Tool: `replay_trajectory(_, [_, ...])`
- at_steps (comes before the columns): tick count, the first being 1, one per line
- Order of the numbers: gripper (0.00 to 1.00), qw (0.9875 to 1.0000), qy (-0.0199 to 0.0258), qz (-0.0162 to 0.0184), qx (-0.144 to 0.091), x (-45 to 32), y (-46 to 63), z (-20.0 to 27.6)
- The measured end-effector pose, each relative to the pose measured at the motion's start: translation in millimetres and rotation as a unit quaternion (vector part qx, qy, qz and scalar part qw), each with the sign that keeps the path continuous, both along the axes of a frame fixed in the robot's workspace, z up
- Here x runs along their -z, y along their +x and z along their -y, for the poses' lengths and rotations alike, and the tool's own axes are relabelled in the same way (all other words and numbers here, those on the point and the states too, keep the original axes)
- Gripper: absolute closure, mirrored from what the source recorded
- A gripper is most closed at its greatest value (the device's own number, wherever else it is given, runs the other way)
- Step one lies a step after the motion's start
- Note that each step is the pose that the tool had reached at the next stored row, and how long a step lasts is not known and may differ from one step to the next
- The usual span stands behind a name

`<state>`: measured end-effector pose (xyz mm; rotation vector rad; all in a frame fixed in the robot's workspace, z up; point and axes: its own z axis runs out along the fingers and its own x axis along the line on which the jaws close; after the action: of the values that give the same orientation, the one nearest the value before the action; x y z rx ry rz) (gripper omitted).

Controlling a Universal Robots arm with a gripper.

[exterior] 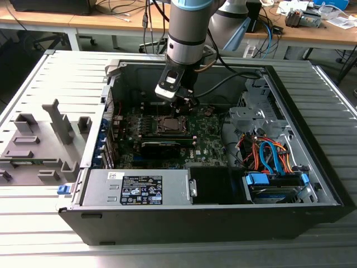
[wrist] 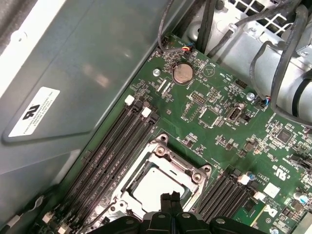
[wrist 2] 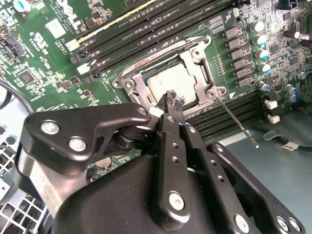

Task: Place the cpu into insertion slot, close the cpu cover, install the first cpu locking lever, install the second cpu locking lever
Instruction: 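Install the first cpu locking lever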

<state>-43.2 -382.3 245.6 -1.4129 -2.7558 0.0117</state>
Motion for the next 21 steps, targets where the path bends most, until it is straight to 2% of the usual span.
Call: replay_trajectory(21, [0.89, 0.9998, 0.0, 0.0, -0.019, 0.0, 0.0, 0.0])
